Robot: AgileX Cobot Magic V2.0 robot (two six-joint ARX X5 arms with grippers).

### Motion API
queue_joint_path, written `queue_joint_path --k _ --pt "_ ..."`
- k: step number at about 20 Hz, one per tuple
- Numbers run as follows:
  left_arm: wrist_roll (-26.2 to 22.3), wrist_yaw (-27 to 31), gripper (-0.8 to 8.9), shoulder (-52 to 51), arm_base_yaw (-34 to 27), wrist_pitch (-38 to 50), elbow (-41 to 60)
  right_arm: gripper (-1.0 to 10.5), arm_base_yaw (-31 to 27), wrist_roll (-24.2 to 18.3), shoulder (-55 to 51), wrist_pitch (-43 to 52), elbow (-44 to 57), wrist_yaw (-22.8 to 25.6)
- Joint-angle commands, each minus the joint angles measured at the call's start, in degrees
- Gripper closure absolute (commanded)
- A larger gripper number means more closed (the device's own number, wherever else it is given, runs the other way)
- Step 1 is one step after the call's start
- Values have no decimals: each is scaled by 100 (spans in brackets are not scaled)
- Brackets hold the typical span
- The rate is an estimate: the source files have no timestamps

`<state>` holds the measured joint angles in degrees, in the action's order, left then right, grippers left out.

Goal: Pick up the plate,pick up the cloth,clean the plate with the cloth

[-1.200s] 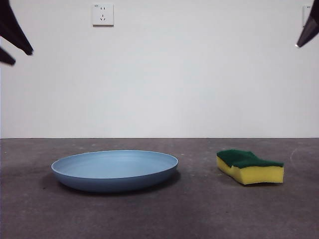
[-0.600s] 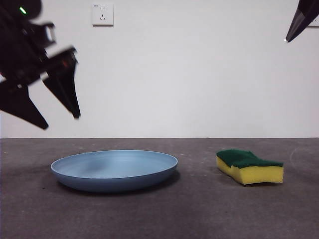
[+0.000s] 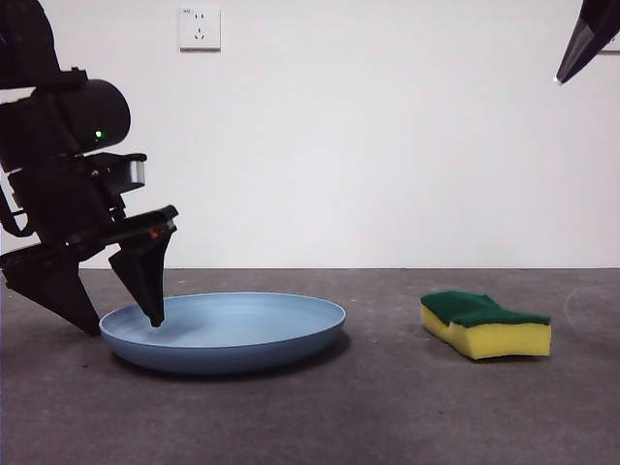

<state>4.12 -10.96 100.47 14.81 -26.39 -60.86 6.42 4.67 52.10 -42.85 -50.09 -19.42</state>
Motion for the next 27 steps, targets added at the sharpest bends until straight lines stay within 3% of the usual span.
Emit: queue_joint_path --k 1,3,9,13,21,27 --pt "-4 17 534 114 28 48 57 411 13 -7 4 17 -9 2" --pt "-13 22 839 114 50 22 57 411 13 -4 4 31 -9 2" --pt "-98 39 821 -127 153 -24 50 410 39 -9 107 192 -11 -4" --pt "-96 37 821 -841 221 -109 48 410 393 -28 649 212 -125 116" --pt "-98 42 821 -2026 264 -595 48 411 1453 -339 2529 573 -789 1261" --pt "-118 37 821 -2083 291 -800 48 415 1554 -350 3646 1209 -789 1405"
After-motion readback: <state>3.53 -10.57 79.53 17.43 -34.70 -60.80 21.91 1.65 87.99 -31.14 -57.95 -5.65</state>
